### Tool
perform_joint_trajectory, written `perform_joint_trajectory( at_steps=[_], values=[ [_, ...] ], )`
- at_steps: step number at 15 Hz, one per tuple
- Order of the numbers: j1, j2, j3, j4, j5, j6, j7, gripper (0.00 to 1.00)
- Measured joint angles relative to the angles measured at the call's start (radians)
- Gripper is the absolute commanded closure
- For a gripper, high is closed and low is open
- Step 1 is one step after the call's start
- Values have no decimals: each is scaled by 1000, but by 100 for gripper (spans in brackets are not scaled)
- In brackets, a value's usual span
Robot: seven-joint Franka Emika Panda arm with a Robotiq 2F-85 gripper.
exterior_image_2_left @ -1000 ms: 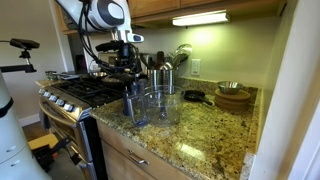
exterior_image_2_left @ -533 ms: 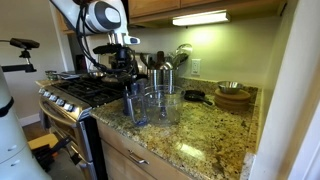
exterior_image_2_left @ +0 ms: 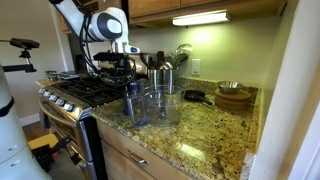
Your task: Place the blades inside the food processor chamber
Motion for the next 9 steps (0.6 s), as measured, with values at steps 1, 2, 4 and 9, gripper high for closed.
perform_joint_trajectory(
  at_steps=[1, 2, 4, 9],
  values=[
    [0, 2, 0, 1, 1, 0, -3, 0],
    [0, 2, 0, 2, 1, 0, -4, 0],
    [0, 2, 0, 4, 1, 0, -5, 0],
    [0, 17, -2, 5, 1, 0, -4, 0]
  ],
)
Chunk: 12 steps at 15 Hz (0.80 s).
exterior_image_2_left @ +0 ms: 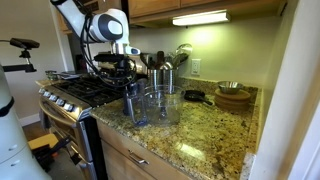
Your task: Place the blades inside the food processor chamber
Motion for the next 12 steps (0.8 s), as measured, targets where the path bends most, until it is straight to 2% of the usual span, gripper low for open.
perform_joint_trajectory(
  at_steps=[6, 10, 12],
  values=[
    [0, 51, -4, 5, 0, 42, 0, 2],
    [0, 72, -5, 6, 0, 82, 0, 35],
    [0, 76, -5, 6, 0, 95, 0, 39]
  ],
)
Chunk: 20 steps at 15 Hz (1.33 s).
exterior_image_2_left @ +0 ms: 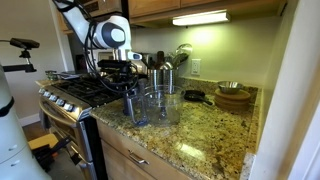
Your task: Place the blades inside the food processor chamber
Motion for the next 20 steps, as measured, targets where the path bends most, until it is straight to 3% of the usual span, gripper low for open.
perform_joint_trajectory(
  at_steps=[2, 5, 7, 11, 12, 20],
  values=[
    [0, 2, 0, 0, 0, 5, 0, 30],
    [0, 3, -2, 0, 0, 5, 0, 27],
    [0, 3, -4, -1, 0, 6, 1, 52],
    [-1, 3, -8, -3, 0, 6, 1, 71],
    [-1, 3, -9, -3, 0, 6, 1, 80],
    [0, 3, -11, -3, 5, 6, -1, 82]
  ],
)
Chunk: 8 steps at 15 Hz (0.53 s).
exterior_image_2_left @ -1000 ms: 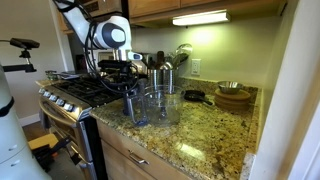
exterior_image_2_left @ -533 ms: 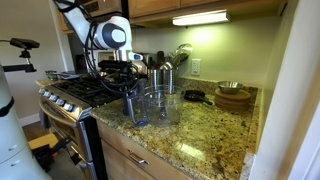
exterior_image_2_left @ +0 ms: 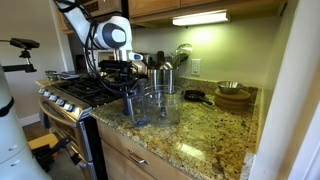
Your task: Place the blades inside the food processor chamber
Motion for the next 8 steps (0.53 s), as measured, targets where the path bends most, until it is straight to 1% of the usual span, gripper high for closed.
perform_joint_trajectory(
  at_steps=[4, 8],
  values=[
    [6, -17, 10, 0, 15, -27, -11, 82],
    [16, -88, 16, 4, 15, -121, -32, 82]
  ],
)
